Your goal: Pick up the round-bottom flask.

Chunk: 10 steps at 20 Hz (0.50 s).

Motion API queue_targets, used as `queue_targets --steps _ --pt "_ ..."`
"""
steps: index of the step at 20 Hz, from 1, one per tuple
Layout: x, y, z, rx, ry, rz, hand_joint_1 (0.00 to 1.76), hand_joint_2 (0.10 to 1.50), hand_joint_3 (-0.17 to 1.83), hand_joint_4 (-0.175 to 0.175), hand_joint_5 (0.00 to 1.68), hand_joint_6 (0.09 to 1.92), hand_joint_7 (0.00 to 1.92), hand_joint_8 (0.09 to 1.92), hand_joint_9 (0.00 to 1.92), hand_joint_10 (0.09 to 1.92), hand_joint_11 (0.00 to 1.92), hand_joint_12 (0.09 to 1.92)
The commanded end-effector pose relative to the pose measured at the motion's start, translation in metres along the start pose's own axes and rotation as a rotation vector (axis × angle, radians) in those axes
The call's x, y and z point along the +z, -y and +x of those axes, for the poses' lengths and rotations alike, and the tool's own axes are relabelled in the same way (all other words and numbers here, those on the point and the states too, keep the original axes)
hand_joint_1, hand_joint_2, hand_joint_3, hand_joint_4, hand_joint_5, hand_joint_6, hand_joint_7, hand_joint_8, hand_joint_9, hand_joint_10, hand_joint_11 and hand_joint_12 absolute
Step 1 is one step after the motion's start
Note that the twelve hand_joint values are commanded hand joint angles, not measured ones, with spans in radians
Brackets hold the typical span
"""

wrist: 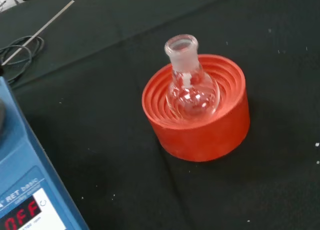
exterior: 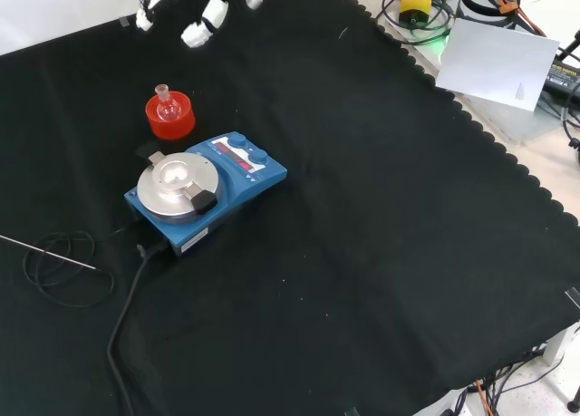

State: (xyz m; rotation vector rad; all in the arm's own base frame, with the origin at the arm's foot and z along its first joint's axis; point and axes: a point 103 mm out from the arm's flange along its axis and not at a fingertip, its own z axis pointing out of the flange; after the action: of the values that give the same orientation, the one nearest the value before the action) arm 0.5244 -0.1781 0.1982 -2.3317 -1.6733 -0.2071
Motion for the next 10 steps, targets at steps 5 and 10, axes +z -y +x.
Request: queue_targets --steps 5,10 --pt "0.036 -0.018 -0.010 0.045 -0.095 -0.011 0.77 0.75 0.55 -0.056 0.50 0.09 0.22 0.63 0.34 0.72 0.00 1.27" --pt "0.053 -0.027 -0.013 0.060 -0.088 -0.001 0.80 0.72 0.58 -0.060 0.53 0.09 0.23 0.64 0.35 0.72 0.00 1.30"
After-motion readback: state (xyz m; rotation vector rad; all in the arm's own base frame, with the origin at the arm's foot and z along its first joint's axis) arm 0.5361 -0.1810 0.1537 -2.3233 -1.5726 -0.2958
